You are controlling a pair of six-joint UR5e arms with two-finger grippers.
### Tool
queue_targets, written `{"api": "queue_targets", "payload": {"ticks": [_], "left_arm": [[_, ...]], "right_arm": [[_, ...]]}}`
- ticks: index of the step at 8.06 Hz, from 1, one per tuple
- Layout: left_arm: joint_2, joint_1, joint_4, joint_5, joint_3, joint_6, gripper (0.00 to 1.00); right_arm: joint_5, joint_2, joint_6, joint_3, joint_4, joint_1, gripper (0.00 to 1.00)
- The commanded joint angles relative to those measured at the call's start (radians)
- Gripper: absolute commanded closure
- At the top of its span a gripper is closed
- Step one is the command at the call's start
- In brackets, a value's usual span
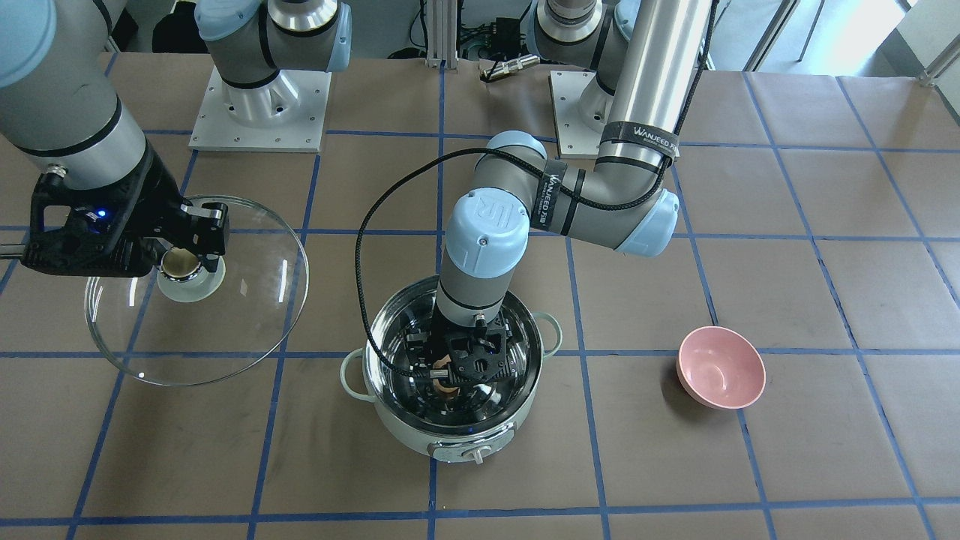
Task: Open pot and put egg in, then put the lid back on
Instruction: 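Lower the egg into the pot and open the left gripper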
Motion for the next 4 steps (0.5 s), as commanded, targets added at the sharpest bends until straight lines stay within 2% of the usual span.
{"api": "queue_targets", "payload": {"ticks": [1, 3, 4], "left_arm": [[0.007, 0.0, 0.001, 0.0, 0.002, -0.001, 0.0], [0.059, -0.003, -0.005, 0.004, 0.005, -0.002, 0.0], [0.114, -0.003, -0.089, 0.006, 0.008, -0.002, 0.0]], "right_arm": [[0.009, -0.001, 0.0, 0.001, -0.003, 0.002, 0.97], [0.014, 0.002, 0.0, 0.001, -0.006, 0.003, 0.98], [0.018, 0.001, 0.001, 0.001, -0.006, 0.008, 0.98]]}}
